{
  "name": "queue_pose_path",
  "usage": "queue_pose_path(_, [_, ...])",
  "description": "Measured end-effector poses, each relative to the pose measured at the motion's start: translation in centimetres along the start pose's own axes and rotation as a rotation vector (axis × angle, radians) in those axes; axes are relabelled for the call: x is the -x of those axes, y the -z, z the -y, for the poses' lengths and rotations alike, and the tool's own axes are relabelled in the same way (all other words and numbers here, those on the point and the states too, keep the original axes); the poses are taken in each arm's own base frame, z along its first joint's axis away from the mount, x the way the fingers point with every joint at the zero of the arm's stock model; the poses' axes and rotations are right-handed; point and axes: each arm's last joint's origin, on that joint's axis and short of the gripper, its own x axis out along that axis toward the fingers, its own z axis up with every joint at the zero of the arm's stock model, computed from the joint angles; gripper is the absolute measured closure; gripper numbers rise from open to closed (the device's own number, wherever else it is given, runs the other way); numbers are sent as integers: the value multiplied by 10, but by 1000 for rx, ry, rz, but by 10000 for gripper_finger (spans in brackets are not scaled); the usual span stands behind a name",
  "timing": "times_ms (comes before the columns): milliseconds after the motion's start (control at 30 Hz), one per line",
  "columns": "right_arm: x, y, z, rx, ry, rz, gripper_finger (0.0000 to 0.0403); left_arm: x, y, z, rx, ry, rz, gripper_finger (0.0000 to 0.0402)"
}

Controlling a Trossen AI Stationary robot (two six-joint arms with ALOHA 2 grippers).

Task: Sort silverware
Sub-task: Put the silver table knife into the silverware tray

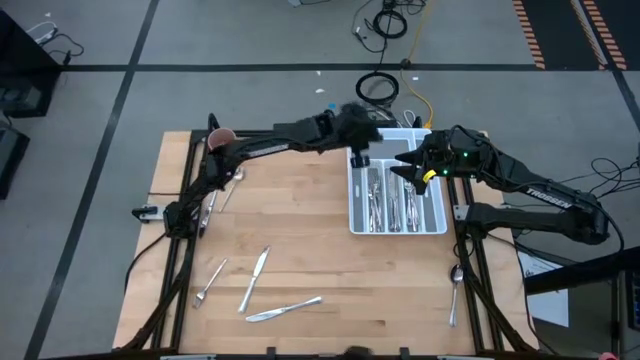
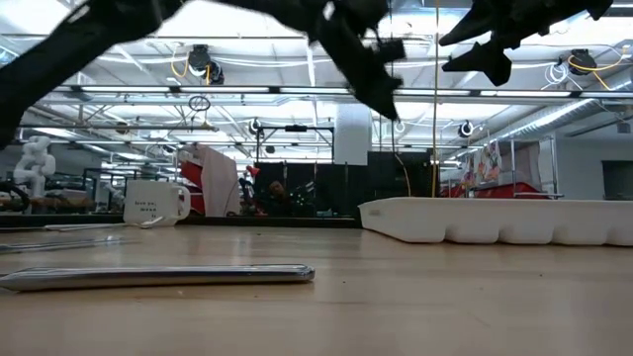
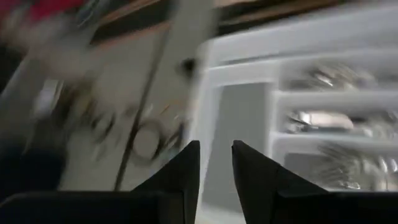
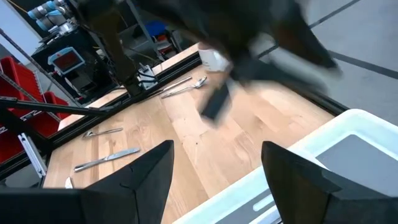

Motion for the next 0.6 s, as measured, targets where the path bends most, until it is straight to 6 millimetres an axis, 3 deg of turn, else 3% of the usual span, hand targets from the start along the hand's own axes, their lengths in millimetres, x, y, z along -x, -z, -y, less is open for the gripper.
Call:
queue_pose_path(133, [0,1,1,7,7,-14,167,59,2,-14,348,-130,-187,302])
queue_pose_path(300, [0,5,3,27,43,-51,167,128,40,-17,620,-318,-617,315])
queue_pose_path(367, [0,6,4,40,68,-53,167,137,56,-13,702,-447,-709,322])
queue_pose_path(500, [0,5,4,56,73,-44,167,148,89,-1,885,-360,-727,334])
queue_pose_path(600, [0,5,5,62,73,-45,167,154,138,13,911,-418,-915,342])
